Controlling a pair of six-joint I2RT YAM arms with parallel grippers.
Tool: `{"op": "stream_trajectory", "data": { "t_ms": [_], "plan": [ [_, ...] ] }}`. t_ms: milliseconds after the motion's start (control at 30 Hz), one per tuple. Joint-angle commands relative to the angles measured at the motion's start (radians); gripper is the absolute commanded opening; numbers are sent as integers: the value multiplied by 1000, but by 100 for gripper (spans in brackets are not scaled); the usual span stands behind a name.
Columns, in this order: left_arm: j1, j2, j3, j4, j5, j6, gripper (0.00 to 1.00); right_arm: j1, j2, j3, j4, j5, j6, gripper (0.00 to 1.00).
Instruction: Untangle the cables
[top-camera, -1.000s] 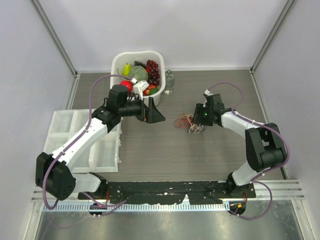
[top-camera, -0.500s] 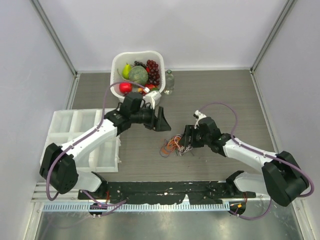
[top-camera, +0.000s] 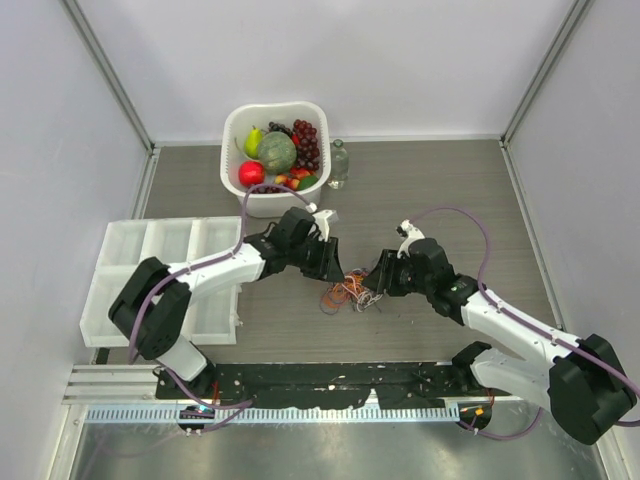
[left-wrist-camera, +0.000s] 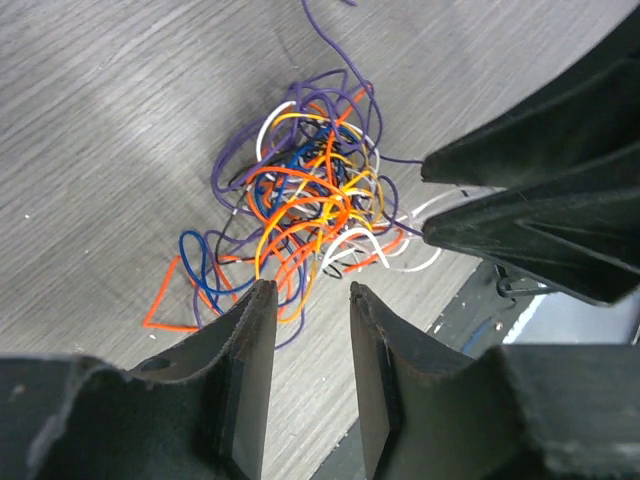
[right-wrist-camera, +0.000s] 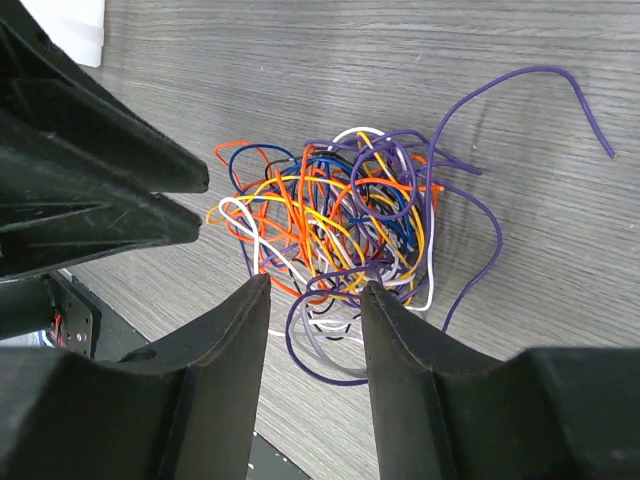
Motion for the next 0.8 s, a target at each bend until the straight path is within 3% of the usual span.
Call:
{"op": "stream_trajectory", "data": {
  "t_ms": [0, 333, 533, 633, 767],
  "plan": [
    [-16, 29, 56, 33, -52, 37, 37, -3, -15, -2, 37, -22, 29, 47],
    [-42, 61, 39, 41, -54, 49, 27, -3, 9, -4, 63, -36, 35, 47],
    [-47, 23, 12, 24, -52, 55, 36, -1, 39, 5, 63, -36, 18, 47],
    [-45, -13, -4, 15, -69, 60, 50, -3, 55, 5, 69, -36, 18, 47],
    [-47, -48, -25, 18, -92, 66, 52, -1, 66, 1, 74, -39, 23, 47]
  ]
}}
